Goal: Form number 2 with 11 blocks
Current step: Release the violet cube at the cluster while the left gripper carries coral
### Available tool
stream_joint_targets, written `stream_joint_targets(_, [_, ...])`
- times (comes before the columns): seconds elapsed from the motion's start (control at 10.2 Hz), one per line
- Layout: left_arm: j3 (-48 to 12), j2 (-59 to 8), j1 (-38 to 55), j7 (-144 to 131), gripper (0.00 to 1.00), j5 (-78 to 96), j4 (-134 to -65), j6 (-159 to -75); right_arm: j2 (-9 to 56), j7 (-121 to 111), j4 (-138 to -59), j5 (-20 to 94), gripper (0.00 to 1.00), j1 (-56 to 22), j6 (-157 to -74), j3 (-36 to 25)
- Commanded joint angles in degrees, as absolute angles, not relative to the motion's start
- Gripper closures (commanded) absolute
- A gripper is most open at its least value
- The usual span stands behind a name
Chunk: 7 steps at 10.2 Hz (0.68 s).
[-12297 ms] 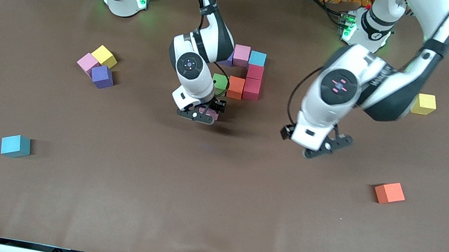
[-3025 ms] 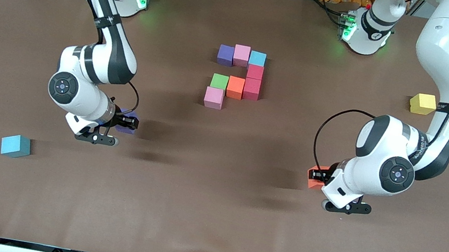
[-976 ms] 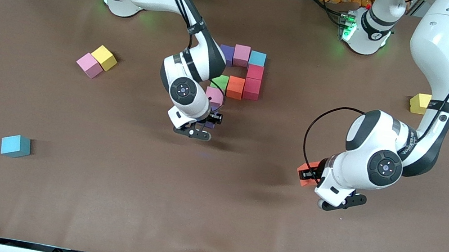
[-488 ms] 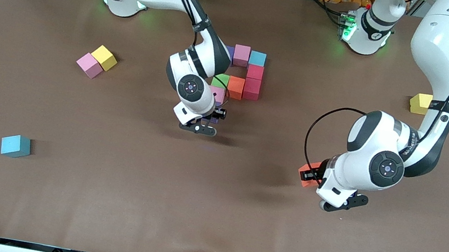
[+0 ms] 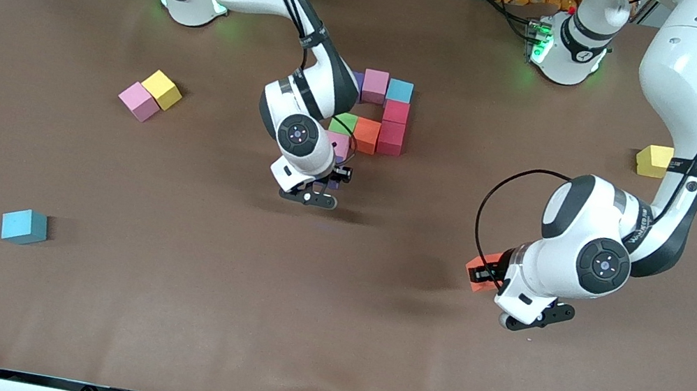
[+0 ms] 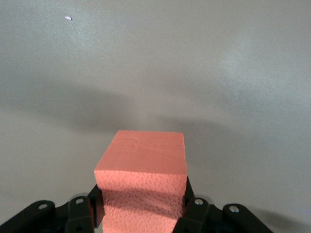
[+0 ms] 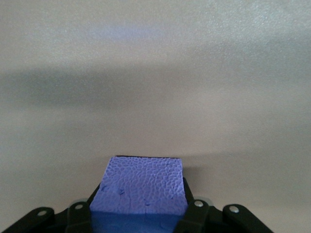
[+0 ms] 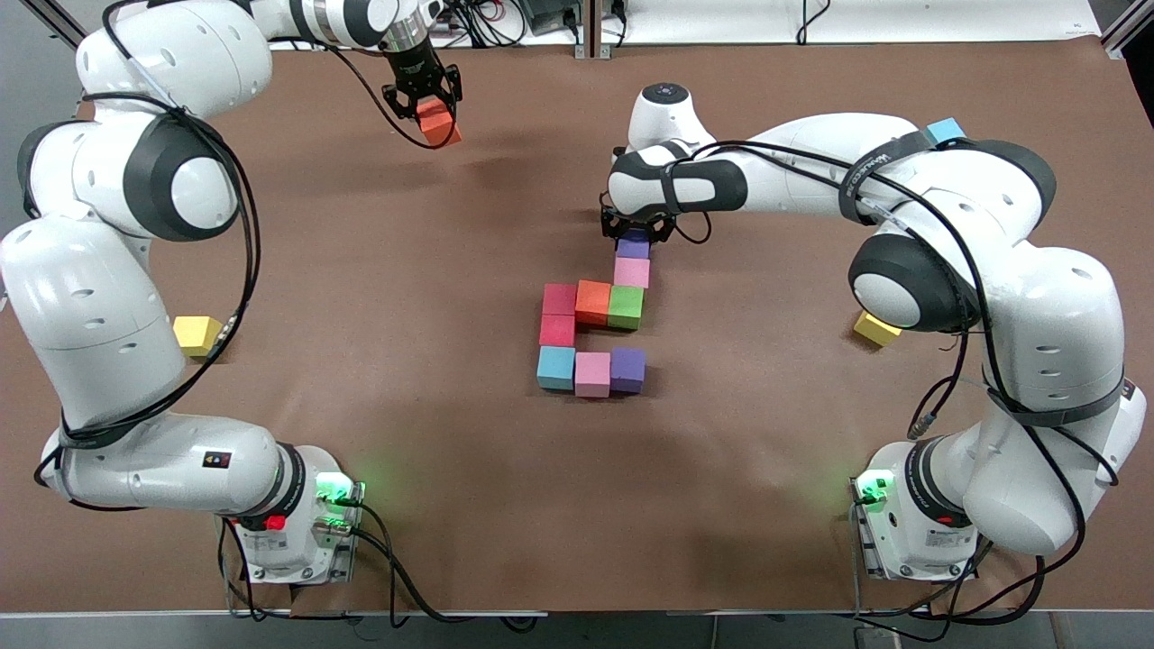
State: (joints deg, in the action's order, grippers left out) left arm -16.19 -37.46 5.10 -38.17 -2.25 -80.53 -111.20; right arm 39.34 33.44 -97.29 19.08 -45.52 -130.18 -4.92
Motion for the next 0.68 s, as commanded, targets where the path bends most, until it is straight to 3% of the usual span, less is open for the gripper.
stream_joint_targets(0.0, [-16.08,-37.27,4.05,-38.58,1.00,-0.70,-80.42,-111.27,38.14,34.72,-99.49,19.60,0.00,-46.06,-130.34,-5.27])
stream_joint_targets(0.39, [-16.08,-36.22,3.87,-38.76,1.00,-0.70,-80.33,-110.66,37.27,37.95,-98.09,19.86,0.00,-44.22,-129.55,-5.45])
stream_joint_targets(0.59, [-16.43,-34.19,4.04,-40.33,1.00,0.25,-80.42,-109.52,35.87,38.67,-93.71,19.95,0.00,-39.93,-121.33,-5.36])
